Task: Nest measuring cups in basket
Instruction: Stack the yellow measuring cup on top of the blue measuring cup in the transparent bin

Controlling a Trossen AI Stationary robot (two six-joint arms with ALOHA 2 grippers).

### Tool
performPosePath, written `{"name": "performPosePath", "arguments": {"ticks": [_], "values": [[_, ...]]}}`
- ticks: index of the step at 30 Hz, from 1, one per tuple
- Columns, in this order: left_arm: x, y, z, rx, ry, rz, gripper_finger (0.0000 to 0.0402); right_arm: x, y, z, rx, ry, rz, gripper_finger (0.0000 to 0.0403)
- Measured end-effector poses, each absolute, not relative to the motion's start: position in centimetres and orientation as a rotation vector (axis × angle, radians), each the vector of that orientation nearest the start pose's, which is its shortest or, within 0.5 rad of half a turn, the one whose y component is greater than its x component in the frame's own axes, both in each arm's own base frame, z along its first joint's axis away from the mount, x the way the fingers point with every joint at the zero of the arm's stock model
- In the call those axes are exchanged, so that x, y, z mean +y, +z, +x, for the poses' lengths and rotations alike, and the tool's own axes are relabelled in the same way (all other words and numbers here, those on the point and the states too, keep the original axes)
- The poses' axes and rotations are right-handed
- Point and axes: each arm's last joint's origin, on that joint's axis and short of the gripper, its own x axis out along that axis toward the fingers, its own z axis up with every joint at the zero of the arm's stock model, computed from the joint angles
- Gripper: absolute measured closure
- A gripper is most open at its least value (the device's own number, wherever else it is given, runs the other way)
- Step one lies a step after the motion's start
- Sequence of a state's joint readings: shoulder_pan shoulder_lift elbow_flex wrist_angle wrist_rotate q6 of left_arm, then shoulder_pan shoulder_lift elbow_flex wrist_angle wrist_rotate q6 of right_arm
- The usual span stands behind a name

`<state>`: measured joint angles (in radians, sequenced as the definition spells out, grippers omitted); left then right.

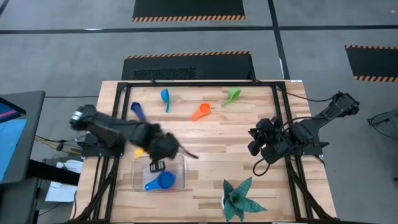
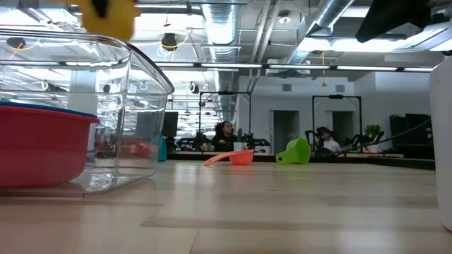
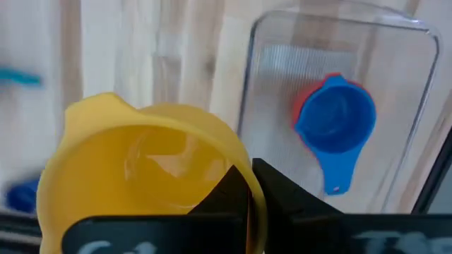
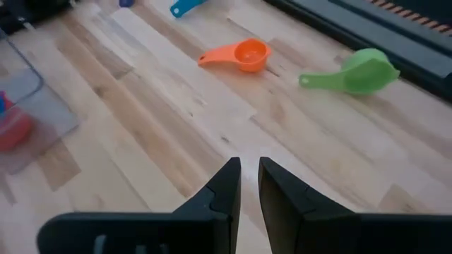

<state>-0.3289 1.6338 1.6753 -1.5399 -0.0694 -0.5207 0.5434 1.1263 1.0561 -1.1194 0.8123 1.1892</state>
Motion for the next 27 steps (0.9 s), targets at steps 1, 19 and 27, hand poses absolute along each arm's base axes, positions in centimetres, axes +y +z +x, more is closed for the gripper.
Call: {"name": "performPosePath", "arguments": {"ticks": [1,19,27], "values": [[-9.6,33.5,26.3,1.447,0.205,-0.158,0.0401,7.9,30.2,17.2,0.624,-0.708,0.358,0.0326],[-13.7,24.1,24.3,1.265,0.105,-0.372,0.0401,8.2,30.2,17.7,0.602,-0.699,0.393,0.0326],[-14.6,22.9,25.9,1.32,-0.015,-0.381,0.0401,8.2,30.3,17.7,0.598,-0.695,0.397,0.0326]]}}
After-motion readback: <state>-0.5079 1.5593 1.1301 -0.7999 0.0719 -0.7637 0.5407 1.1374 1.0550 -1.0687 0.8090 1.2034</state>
